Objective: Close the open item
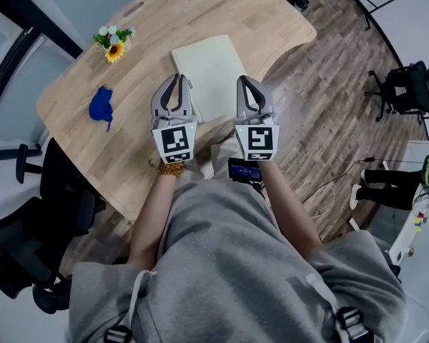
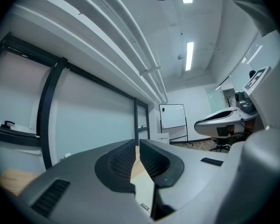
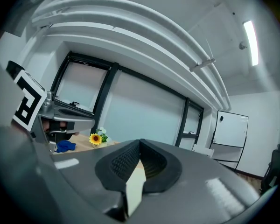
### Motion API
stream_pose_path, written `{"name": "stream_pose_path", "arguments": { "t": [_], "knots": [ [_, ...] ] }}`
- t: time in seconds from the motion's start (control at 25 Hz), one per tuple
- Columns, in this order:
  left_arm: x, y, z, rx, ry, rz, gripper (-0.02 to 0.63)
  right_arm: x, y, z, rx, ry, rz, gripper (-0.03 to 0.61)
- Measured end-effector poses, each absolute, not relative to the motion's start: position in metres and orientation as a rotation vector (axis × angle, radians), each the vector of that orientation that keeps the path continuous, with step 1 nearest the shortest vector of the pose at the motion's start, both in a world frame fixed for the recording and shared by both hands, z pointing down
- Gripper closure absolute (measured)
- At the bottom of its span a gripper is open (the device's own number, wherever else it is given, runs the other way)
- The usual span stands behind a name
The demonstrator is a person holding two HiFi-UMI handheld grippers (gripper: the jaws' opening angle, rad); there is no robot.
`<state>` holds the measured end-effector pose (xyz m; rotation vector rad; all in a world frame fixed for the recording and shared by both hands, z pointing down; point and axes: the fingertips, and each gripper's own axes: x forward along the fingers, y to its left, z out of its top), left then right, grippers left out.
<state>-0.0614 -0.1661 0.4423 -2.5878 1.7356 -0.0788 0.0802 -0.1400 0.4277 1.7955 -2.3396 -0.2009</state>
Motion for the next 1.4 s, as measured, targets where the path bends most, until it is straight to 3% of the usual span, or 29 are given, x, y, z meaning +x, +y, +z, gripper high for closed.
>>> {"name": "stream_pose_path", "arguments": {
  "t": [1.4],
  "knots": [
    [-0.055, -0.163, 0.517, -2.779, 1.648, -0.316, 0.591, 0.039, -0.126, 0.518, 1.477, -2.376, -0.038, 0.568]
  ]
}}
